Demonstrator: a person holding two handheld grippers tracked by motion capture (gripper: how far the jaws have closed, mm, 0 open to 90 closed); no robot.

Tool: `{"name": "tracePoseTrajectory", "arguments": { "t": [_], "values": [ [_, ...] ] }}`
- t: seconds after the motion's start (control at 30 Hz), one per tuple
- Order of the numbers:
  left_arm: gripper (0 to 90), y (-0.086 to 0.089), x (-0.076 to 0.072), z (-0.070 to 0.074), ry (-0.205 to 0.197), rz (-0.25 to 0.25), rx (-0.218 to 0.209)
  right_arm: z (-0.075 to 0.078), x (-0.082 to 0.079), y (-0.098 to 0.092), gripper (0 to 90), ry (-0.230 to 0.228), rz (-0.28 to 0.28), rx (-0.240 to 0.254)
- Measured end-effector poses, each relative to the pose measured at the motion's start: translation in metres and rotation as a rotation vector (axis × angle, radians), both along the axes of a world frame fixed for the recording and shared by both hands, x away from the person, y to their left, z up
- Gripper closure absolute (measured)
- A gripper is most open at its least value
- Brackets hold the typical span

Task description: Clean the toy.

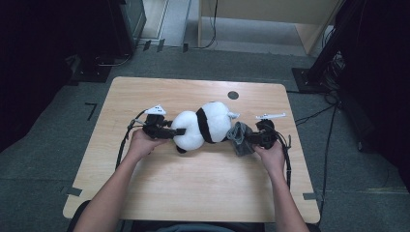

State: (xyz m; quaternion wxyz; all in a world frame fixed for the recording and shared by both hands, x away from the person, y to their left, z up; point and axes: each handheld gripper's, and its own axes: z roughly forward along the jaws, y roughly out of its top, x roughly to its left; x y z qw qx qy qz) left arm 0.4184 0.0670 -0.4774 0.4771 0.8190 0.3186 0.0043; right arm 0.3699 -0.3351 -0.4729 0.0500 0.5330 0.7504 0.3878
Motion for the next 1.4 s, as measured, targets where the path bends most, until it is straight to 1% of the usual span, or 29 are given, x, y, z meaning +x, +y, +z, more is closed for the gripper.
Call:
{"name": "tracePoseTrajectory", "arguments": {
  "t": [0.07, 0.23, 0.27, 0.37, 0.4, 0.47, 0.53, 0.57, 0.63, 0.7, 0.8, 0.87, 0.9, 0.93, 1.0, 1.03, 1.13, 1.23, 1.4],
  "values": [
    [42.4, 0.0, 0.0, 0.0, 0.008, 0.006, -0.008, 0.011, -0.004, -0.002, 79.0, -0.031, -0.008, 0.013],
    [43.3, 0.0, 0.001, 0.001, 0.019, 0.022, -0.021, 0.035, -0.013, 0.003, 79.1, -0.098, -0.006, 0.019],
    [43.5, 0.0, 0.001, 0.001, 0.025, 0.028, -0.024, 0.038, -0.014, 0.004, 79.1, -0.108, -0.004, 0.025],
    [44.0, -0.001, 0.0, 0.002, 0.026, 0.036, -0.026, 0.051, -0.019, 0.005, 79.2, -0.141, 0.003, 0.08],
    [44.1, -0.001, 0.0, 0.002, 0.028, 0.037, -0.028, 0.056, -0.021, 0.006, 79.2, -0.157, 0.006, 0.089],
    [44.2, -0.001, 0.0, 0.002, 0.03, 0.037, -0.029, 0.064, -0.025, 0.01, 79.2, -0.177, 0.02, 0.093],
    [44.2, -0.001, -0.001, 0.002, 0.033, 0.038, -0.031, 0.067, -0.026, 0.017, 79.2, -0.185, 0.036, 0.092],
    [44.2, 0.0, -0.001, 0.002, 0.032, 0.038, -0.032, 0.067, -0.026, 0.019, 79.2, -0.184, 0.041, 0.092],
    [44.2, 0.0, -0.002, 0.002, 0.033, 0.041, -0.034, 0.066, -0.024, 0.028, 79.2, -0.178, 0.061, 0.071],
    [44.1, 0.0, -0.004, 0.002, 0.031, 0.044, -0.033, 0.06, -0.021, 0.036, 79.1, -0.165, 0.079, 0.055],
    [43.3, 0.0, -0.006, 0.002, 0.022, 0.043, -0.033, 0.053, -0.017, 0.043, 79.1, -0.145, 0.09, 0.042],
    [42.0, 0.0, -0.006, 0.001, 0.029, 0.045, -0.035, 0.05, -0.014, 0.045, 79.0, -0.14, 0.093, 0.046],
    [41.4, 0.0, -0.006, 0.001, 0.024, 0.046, -0.035, 0.049, -0.013, 0.045, 79.1, -0.142, 0.091, 0.049],
    [39.9, 0.0, -0.006, 0.0, 0.022, 0.046, -0.035, 0.048, -0.012, 0.045, 79.1, -0.139, 0.094, 0.046],
    [34.5, 0.0, -0.004, -0.002, 0.032, 0.047, -0.048, 0.046, -0.011, 0.047, 79.1, -0.136, 0.096, 0.048],
    [30.3, 0.0, -0.003, -0.002, 0.032, 0.048, -0.049, 0.045, -0.01, 0.047, 79.1, -0.135, 0.101, 0.047],
    [21.2, 0.0, 0.0, -0.005, 0.02, 0.045, -0.055, 0.043, -0.009, 0.048, 79.2, -0.134, 0.103, 0.05],
    [14.5, -0.002, 0.008, -0.004, 0.037, 0.022, -0.034, 0.041, -0.008, 0.049, 79.2, -0.132, 0.106, 0.048],
    [8.4, -0.006, 0.017, -0.003, 0.037, -0.008, -0.005, 0.037, -0.004, 0.05, 79.3, -0.125, 0.117, 0.053]
  ]
}}
